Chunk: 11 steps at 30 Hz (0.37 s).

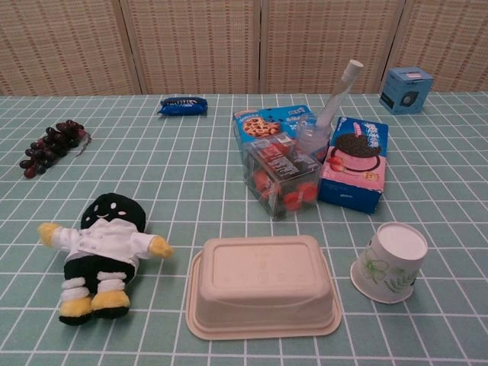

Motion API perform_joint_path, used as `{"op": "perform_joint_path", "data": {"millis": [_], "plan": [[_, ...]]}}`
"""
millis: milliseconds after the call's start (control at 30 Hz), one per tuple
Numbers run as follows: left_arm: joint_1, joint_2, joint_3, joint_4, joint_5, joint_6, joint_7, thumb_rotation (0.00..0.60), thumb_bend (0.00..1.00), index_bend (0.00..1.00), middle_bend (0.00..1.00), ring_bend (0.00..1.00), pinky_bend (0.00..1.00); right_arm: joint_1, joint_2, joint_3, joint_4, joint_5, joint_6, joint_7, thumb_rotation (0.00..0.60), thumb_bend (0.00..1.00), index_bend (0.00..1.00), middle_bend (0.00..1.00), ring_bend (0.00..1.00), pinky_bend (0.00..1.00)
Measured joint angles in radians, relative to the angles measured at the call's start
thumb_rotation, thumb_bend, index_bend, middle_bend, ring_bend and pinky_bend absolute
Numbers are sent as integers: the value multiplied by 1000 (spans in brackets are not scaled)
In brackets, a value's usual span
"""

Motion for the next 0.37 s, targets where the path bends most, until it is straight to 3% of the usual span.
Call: {"op": "perform_joint_path", "data": {"millis": [367], "plan": [[-2,-4,1,-4,9,4,12,600,299,423,343,286,445,-13,44,8,-6,4,-38,9,600,269,568,578,529,542]]}}
